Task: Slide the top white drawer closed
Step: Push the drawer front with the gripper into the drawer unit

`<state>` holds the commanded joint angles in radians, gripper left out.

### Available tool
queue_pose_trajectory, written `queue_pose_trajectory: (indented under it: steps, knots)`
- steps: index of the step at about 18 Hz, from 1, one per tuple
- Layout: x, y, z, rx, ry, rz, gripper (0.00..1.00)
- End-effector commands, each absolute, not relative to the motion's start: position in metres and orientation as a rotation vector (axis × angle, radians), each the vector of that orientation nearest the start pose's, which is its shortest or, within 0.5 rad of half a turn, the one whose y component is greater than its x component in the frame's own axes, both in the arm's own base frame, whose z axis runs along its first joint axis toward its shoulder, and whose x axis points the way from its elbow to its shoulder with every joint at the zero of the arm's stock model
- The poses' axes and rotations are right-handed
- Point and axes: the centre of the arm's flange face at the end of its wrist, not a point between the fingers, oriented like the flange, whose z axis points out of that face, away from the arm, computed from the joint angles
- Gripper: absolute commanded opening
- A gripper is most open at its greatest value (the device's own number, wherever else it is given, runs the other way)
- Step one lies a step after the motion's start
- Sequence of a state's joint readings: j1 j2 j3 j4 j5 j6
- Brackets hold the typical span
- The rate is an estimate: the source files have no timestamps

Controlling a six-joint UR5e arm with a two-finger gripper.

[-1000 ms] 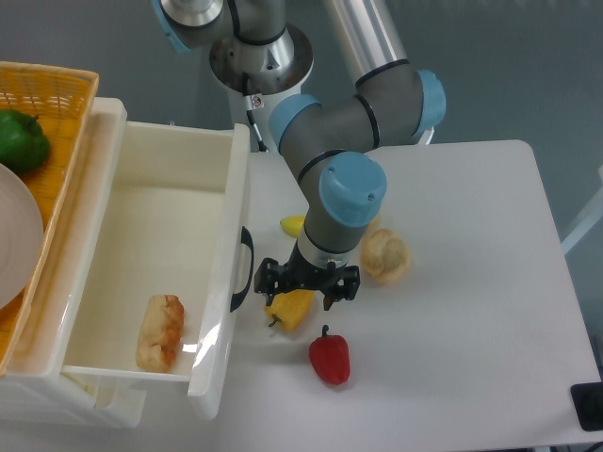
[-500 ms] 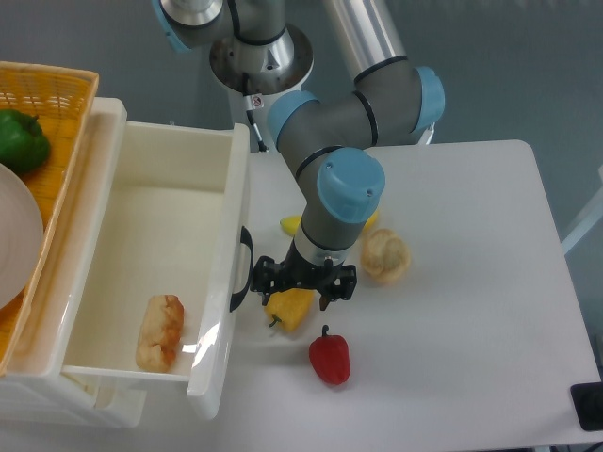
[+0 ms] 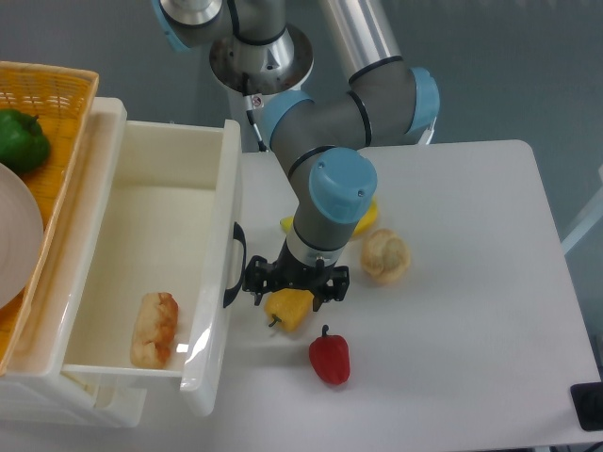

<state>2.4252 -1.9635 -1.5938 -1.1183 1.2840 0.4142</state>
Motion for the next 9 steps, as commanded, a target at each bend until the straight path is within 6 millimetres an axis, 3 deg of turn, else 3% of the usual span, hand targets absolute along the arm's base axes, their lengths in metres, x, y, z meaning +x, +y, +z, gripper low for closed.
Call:
queue_pose_trajectory:
  steps: [9]
  knots:
    - [-0.353, 0.538, 0.309, -2.854, -0.613, -0.319, 1.00]
